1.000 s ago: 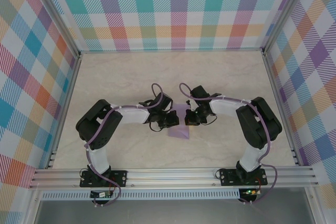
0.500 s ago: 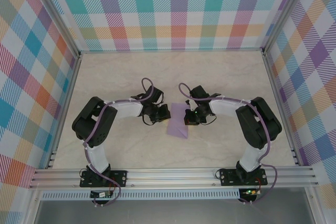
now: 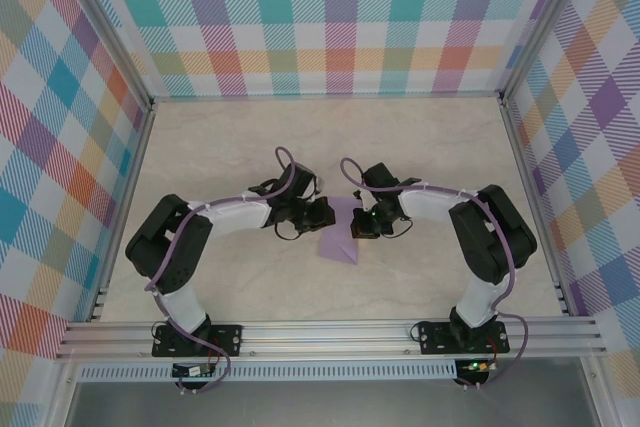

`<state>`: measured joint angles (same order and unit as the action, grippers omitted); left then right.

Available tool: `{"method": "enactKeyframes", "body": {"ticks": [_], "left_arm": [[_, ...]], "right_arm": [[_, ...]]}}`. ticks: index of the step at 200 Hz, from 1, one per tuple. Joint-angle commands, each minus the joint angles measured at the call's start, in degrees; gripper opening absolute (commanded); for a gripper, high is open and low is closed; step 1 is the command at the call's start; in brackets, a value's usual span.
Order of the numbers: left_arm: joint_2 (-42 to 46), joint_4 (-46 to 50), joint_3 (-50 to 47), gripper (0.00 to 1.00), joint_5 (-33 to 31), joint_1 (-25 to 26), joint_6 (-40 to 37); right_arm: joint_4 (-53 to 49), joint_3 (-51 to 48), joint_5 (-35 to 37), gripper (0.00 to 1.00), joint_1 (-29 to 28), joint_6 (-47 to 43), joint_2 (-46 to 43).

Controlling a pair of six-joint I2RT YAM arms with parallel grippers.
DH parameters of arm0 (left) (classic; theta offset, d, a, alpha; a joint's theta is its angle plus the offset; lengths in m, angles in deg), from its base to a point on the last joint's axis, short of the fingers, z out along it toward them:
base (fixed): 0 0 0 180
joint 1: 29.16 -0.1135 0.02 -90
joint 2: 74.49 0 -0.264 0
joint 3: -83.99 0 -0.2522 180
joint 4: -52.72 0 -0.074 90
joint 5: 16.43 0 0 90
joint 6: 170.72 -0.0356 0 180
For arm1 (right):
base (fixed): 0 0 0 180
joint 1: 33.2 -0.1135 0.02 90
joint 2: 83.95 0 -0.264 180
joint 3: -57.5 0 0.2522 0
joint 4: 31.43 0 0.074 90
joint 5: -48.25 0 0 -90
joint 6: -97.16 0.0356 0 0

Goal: Fold a paper plane with a square sheet of paper (pick it up from the middle)

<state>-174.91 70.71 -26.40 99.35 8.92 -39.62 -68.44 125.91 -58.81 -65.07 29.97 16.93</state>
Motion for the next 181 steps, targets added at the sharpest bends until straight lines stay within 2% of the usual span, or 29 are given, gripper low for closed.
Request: {"method": "enactKeyframes", "body": {"ticks": [1, 52, 100, 135, 181], "left_arm": [[-3.11, -2.09, -0.45, 0.08, 1.73, 0.82, 1.17], [-6.34, -0.36, -0.71, 0.06, -0.2, 1.11, 1.02], [-7.16, 2.42, -1.93, 0.04, -2.11, 1.2, 1.19], [-8.01, 3.41, -2.37, 0.04, -2.89, 1.2, 2.03], [-8.12, 4.27, -2.34, 0.03, -3.71, 1.29, 2.49]], "right_arm": [[-1.33, -1.5, 2.23, 0.02, 0.23, -1.54, 0.86], [-0.31, 0.44, -2.73, 0.02, 0.23, -1.67, -1.39], [1.05, -0.88, -10.53, 0.03, -0.76, -1.21, -6.84], [0.48, -2.75, -11.26, 0.02, -2.9, -0.5, -7.74], [-0.48, -1.45, -8.23, 0.0, -5.64, 0.13, -5.03]]}}
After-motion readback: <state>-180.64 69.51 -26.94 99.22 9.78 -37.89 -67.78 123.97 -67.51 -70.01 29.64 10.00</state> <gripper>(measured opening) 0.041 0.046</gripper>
